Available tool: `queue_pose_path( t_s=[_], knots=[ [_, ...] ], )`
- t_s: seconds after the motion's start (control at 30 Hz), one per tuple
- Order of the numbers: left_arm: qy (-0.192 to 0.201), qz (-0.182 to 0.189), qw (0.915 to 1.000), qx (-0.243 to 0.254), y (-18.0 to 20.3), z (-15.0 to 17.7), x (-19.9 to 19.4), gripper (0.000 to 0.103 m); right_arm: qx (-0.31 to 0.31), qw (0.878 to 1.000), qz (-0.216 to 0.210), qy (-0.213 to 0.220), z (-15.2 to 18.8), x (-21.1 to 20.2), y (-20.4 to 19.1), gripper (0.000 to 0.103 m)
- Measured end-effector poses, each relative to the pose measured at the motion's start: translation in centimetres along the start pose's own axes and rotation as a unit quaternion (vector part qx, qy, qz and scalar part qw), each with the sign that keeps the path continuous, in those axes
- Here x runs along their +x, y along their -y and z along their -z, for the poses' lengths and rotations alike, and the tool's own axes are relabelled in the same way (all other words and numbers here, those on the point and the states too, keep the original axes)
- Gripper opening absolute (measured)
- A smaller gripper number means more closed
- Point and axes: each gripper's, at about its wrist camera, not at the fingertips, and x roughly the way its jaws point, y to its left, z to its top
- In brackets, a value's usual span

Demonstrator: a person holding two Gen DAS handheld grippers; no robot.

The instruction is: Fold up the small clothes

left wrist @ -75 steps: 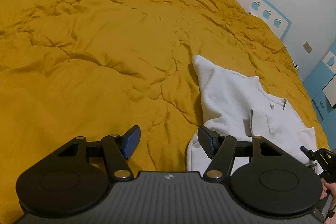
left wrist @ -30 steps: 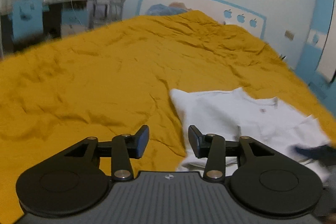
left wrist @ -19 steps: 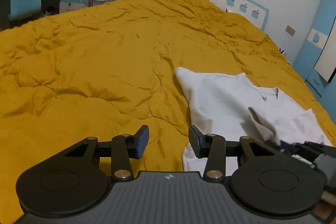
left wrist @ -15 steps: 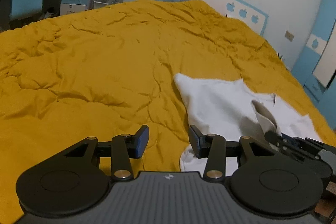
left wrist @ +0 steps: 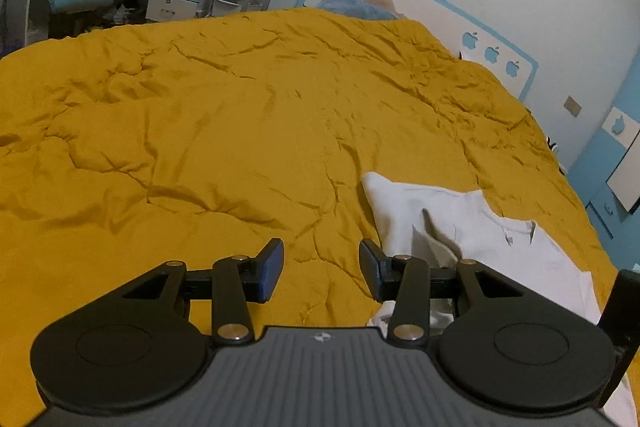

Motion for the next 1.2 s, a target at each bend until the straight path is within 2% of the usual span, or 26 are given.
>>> queue_pose_path(
  t_s=[0.03, 0.1, 0.13, 0.17, 0.23, 0.27, 0.3, 0.37, 0.43, 0.5, 0.57, 0.67, 0.77, 0.87, 0.93, 1.0, 1.03, 1.1, 1.2],
  knots=[
    [0.0, 0.001, 1.0, 0.001, 0.1, 0.1, 0.0, 0.05, 0.007, 1.0, -0.002, -0.009, 0.1, 0.1, 0.1, 0.014],
    [-0.005, 0.007, 1.0, 0.004, 0.5, 0.2, 0.2, 0.05, 0.024, 0.999, -0.028, -0.026, 0.2, 0.5, 0.6, 0.043],
    [-0.007, 0.01, 0.9999, 0.006, 0.7, 0.3, 0.2, 0.05, 0.029, 0.997, -0.059, -0.037, 0.2, 0.6, 0.9, 0.072],
    [-0.009, 0.011, 0.9998, 0.01, 1.0, 0.4, 0.4, 0.05, 0.031, 0.994, -0.093, -0.043, 0.3, 0.3, 0.9, 0.077],
    [-0.012, 0.008, 0.9996, 0.024, 1.7, 0.6, 0.6, 0.05, 0.027, 0.99, -0.136, -0.015, 0.5, -1.1, 1.0, 0.073],
    [-0.013, 0.005, 0.9994, 0.031, 2.2, 0.8, 0.7, 0.05, 0.026, 0.99, -0.138, -0.006, 0.4, -1.7, 1.2, 0.069],
    [-0.015, 0.003, 0.9992, 0.036, 2.5, 0.9, 0.8, 0.05, 0.03, 0.991, -0.13, -0.003, 0.3, -2.2, 1.5, 0.066],
    [-0.021, 0.007, 0.9987, 0.045, 3.1, 1.3, 0.8, 0.05, 0.043, 0.992, -0.115, -0.005, 0.2, -3.1, 2.6, 0.052],
    [-0.026, 0.008, 0.9981, 0.056, 3.6, 1.6, 0.9, 0.05, 0.047, 0.994, -0.095, 0.037, 0.0, -4.4, 4.4, 0.048],
    [-0.025, -0.005, 0.9971, 0.072, 4.2, 2.1, 1.0, 0.05, 0.03, 0.996, -0.046, 0.065, -0.6, -5.1, 6.8, 0.038],
    [-0.029, -0.018, 0.9952, 0.092, 4.8, 2.5, 1.3, 0.05, 0.038, 0.998, 0.014, 0.055, -1.4, -4.9, 10.3, 0.0],
    [-0.038, -0.032, 0.9938, 0.099, 5.5, 2.8, 2.0, 0.05, 0.098, 0.992, 0.078, 0.016, -1.3, -4.0, 15.6, 0.0],
    [-0.046, -0.032, 0.9931, 0.103, 6.1, 2.9, 2.5, 0.05, 0.129, 0.983, 0.131, -0.011, 0.4, -3.5, 18.7, 0.0],
    [-0.041, -0.042, 0.9907, 0.123, 6.8, 3.2, 2.5, 0.05, 0.157, 0.978, 0.13, -0.048, 2.2, -2.4, 19.8, 0.0],
    [-0.037, -0.05, 0.9896, 0.13, 6.9, 3.2, 2.6, 0.05, 0.145, 0.98, 0.131, -0.036, 2.3, -2.8, 19.1, 0.0],
    [-0.038, -0.052, 0.9892, 0.132, 7.0, 3.2, 2.7, 0.051, 0.149, 0.981, 0.122, -0.007, 2.4, -3.9, 18.9, 0.0],
    [-0.038, -0.051, 0.9892, 0.132, 7.1, 3.2, 2.7, 0.05, 0.154, 0.978, 0.144, -0.002, 2.8, -4.3, 19.0, 0.0],
    [-0.042, -0.049, 0.9894, 0.13, 7.3, 3.1, 2.6, 0.05, 0.164, 0.969, 0.182, -0.034, 3.2, -3.9, 19.4, 0.0],
    [-0.046, -0.049, 0.9899, 0.125, 7.5, 3.0, 1.9, 0.051, 0.191, 0.967, 0.163, -0.047, 3.0, -4.8, 20.0, 0.0]
  ],
)
